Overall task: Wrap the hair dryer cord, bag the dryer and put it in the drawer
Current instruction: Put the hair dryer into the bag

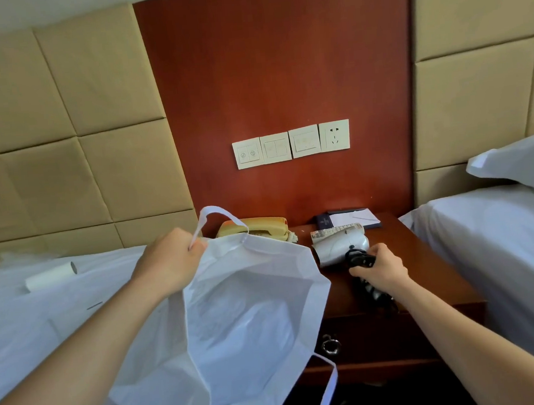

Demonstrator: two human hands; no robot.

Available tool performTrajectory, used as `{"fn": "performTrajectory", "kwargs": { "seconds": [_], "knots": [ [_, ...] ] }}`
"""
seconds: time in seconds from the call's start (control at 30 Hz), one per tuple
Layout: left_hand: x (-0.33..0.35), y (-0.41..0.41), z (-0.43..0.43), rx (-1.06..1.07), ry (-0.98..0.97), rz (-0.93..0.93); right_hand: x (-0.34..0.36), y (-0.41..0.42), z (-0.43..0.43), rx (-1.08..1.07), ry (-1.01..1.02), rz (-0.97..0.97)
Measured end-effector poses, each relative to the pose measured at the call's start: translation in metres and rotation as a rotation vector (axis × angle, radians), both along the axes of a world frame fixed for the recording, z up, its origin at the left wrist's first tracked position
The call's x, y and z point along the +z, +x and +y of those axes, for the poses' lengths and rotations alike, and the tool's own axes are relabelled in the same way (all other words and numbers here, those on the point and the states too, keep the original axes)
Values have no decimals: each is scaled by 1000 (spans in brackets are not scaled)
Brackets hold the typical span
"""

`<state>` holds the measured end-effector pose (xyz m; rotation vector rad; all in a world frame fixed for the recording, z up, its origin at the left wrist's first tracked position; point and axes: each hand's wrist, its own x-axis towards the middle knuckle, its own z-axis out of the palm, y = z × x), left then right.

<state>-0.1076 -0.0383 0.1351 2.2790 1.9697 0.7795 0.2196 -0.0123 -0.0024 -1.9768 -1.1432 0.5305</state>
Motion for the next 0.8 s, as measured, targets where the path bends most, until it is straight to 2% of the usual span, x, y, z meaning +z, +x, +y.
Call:
{"fn": "performTrajectory", "kwargs": {
  "seconds": [0.17,0.43,0.6,0.8],
  "knots": [
    [-8,0,5,14,88,-15,-5,-3,-11,46,189,482],
    [-7,5,6,39,133,-40,58,-42,-62,386,448,862],
    [12,1,-1,88,205,-73,95,-67,-104,565,355,837],
    [36,-16,-20,137,276,-28,103,-111,-138,655,162,797]
  ]
}}
